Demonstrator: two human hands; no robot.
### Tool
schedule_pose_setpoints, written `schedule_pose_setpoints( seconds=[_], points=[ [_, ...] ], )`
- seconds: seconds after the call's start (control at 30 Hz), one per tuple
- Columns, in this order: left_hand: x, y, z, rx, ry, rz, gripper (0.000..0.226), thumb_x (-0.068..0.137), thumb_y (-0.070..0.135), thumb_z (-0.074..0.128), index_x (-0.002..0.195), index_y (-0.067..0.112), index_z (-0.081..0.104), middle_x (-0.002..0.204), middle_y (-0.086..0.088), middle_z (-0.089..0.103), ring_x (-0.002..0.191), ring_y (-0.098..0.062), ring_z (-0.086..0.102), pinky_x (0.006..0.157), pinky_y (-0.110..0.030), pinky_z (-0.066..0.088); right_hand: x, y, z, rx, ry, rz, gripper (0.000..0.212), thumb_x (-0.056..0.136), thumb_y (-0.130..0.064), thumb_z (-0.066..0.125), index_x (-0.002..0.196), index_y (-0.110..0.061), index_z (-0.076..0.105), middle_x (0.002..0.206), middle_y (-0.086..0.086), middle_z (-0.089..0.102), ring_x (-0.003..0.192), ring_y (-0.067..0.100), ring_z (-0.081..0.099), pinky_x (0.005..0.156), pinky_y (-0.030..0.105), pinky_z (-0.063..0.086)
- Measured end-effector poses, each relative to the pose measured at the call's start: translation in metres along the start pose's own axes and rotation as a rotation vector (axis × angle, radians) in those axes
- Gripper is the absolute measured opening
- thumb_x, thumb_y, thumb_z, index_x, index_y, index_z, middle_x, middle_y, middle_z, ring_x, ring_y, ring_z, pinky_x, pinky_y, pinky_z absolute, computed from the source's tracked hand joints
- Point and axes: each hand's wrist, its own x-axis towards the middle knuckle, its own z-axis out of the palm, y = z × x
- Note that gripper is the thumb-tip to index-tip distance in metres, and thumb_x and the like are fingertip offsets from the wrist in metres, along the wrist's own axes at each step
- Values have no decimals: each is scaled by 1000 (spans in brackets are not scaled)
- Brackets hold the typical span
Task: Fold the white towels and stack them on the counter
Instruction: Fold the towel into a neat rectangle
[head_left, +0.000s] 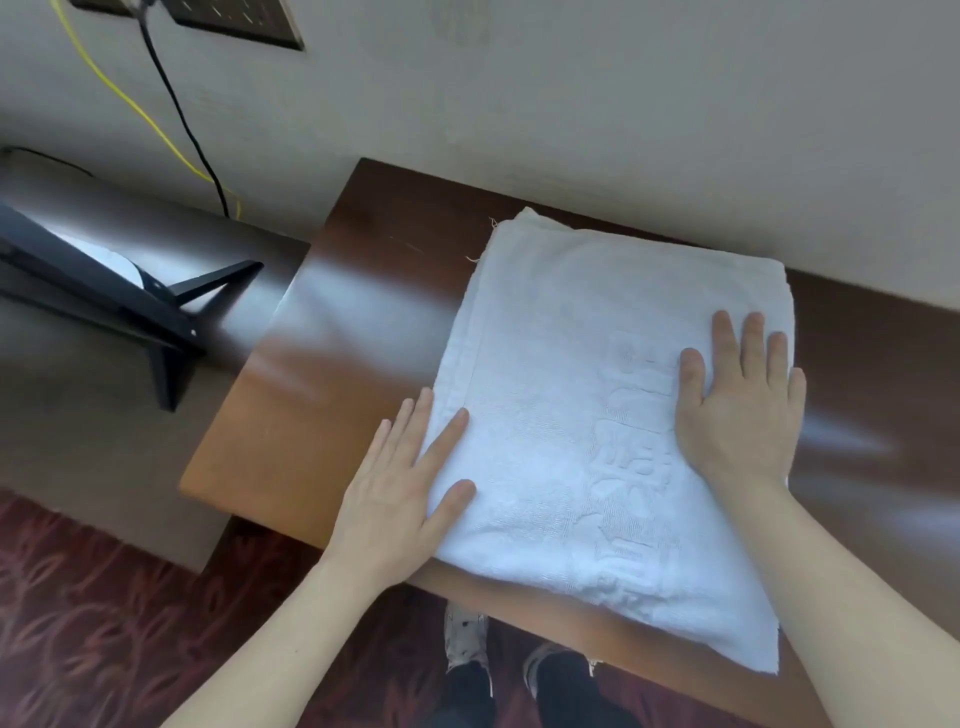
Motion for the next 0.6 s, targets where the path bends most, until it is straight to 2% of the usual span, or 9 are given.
schedule_pose_setpoints(
  seconds=[0.1, 0.27, 0.37, 0.5, 0.6],
  points=[
    [5, 13, -4, -8, 32, -29, 66, 99, 64, 15, 159, 36, 8, 166, 2, -16, 152, -17, -16, 125, -42, 0, 0, -1, 0, 16, 10, -1, 64, 100, -55, 15, 155, -23, 25, 163, 8, 21, 149, 31, 17, 117, 53, 18],
    [28, 74, 4, -78, 94, 190, 64, 102, 60, 24, 159, 32, 16, 167, -5, 7, 154, -21, -3, 125, -44, 3, -2, -1, -3, 92, 39, -12, 65, 99, -54, 17, 150, -19, 37, 160, 7, 31, 148, 28, 21, 115, 53, 20],
    [29, 87, 20, 3, 44, 231, 64, 101, 61, 23, 158, 33, 18, 167, -5, 7, 154, -22, -2, 124, -45, 5, -16, -5, -16, 144, 22, -56, 64, 99, -52, 18, 146, -17, 42, 158, 4, 35, 148, 23, 23, 117, 53, 14],
    [34, 82, 24, 74, 20, 238, 63, 101, 61, 19, 158, 33, 19, 168, -3, 4, 154, -21, -4, 125, -43, 2, -80, -15, -30, 103, -74, -88, 60, 101, -53, 15, 154, -28, 28, 163, 0, 22, 152, 21, 13, 118, 53, 1],
    [33, 81, 20, 78, 10, 249, 62, 101, 59, 18, 158, 33, 19, 168, -3, 4, 154, -21, -3, 125, -41, 0, -122, 4, -29, -54, -116, -70, 63, 100, -56, 12, 155, -28, 24, 164, 1, 18, 152, 25, 12, 118, 56, 8]
  ],
)
